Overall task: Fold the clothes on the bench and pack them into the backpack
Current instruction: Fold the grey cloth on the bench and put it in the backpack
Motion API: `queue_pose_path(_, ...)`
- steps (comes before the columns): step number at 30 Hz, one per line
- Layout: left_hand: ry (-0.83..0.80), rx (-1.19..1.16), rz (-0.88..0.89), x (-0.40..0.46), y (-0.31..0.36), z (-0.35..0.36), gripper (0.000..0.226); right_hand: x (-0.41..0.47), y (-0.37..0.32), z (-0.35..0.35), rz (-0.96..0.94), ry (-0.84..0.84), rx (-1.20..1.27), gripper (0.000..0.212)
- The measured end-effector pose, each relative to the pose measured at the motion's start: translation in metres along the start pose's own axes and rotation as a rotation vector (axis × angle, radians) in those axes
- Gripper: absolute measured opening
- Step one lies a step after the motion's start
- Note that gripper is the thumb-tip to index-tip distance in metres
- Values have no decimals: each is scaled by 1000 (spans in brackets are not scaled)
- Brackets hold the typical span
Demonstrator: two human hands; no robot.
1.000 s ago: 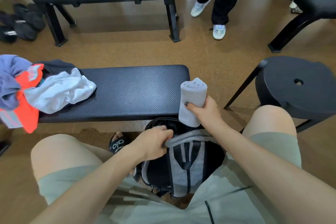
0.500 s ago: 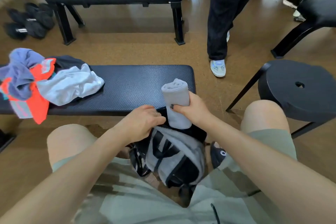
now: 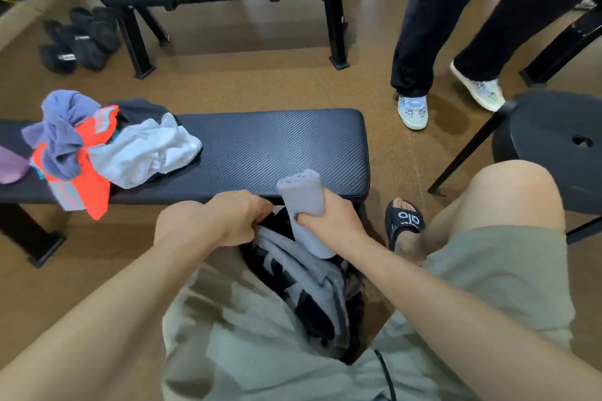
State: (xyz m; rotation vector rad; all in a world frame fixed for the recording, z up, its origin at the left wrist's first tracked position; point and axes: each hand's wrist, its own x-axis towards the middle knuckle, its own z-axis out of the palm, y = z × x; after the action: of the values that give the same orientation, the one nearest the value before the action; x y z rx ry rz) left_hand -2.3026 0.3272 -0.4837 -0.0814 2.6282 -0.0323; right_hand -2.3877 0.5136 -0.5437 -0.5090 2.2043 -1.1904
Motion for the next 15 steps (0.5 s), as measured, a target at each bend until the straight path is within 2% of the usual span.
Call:
queue_pose_path(3,-108,-104,62,-1,8,1,14,2,4,9,45,-22,-67,26)
queue_pose_path(7,-108,-439,44,19,3,3,16,4,10,14,98,-52,-134,25)
queue_pose_path(11,-117,-281,24,52,5,14,18,0,19,16,158,-96,-123,33)
queue_pose_path(15,-62,-235,63,75,13,25,30,-4,24,9,181,-87,-90,32)
